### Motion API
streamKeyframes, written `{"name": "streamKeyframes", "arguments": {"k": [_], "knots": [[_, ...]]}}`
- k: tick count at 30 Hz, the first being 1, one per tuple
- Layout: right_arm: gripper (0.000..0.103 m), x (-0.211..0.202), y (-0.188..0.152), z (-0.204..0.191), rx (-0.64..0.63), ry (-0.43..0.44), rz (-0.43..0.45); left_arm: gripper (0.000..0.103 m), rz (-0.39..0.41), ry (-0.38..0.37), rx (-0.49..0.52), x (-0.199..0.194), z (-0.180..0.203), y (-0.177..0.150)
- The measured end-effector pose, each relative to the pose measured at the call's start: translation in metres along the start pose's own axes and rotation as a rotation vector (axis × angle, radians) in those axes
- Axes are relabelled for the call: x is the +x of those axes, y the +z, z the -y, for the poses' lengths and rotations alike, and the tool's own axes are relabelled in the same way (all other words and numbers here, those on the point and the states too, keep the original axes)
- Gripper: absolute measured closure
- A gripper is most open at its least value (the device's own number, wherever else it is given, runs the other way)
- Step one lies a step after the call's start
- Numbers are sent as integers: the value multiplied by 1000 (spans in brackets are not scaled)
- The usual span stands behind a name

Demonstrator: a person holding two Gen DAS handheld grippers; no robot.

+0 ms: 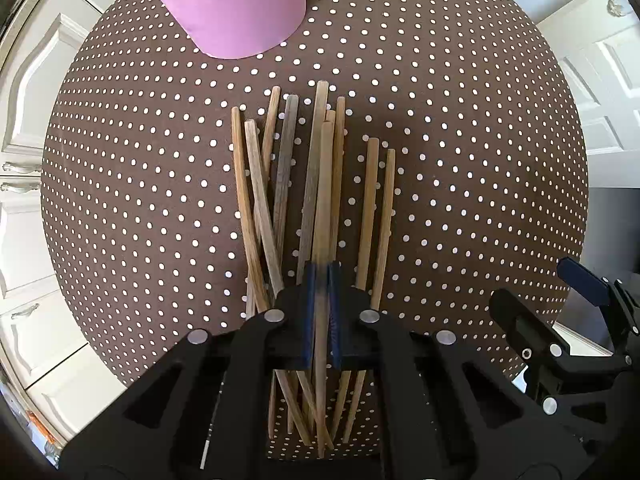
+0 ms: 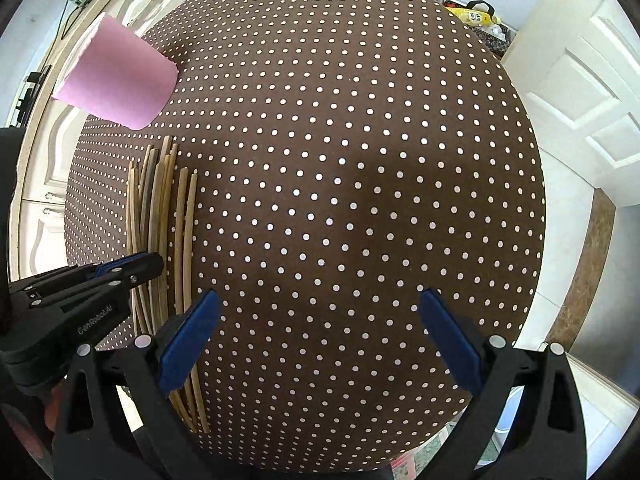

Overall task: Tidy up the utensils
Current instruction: 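Close the left gripper on one wooden chopstick and lift it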

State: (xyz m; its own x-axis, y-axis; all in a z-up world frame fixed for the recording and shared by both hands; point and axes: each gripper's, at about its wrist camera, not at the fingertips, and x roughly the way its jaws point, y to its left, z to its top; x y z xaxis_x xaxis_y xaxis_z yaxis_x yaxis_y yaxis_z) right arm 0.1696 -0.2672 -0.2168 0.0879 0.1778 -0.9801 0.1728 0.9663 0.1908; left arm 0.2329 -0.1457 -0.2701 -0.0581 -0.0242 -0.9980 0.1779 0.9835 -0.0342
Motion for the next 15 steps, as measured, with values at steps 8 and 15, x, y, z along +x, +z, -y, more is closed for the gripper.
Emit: {"name": "streamKeyframes", "arguments": {"k": [8, 15], "knots": [[7, -2, -1, -11, -23, 18, 14, 97, 39, 20, 29, -21, -15, -26], [7, -2, 0, -32, -75, 41, 14, 97, 100, 43, 4, -54, -23, -46]]}}
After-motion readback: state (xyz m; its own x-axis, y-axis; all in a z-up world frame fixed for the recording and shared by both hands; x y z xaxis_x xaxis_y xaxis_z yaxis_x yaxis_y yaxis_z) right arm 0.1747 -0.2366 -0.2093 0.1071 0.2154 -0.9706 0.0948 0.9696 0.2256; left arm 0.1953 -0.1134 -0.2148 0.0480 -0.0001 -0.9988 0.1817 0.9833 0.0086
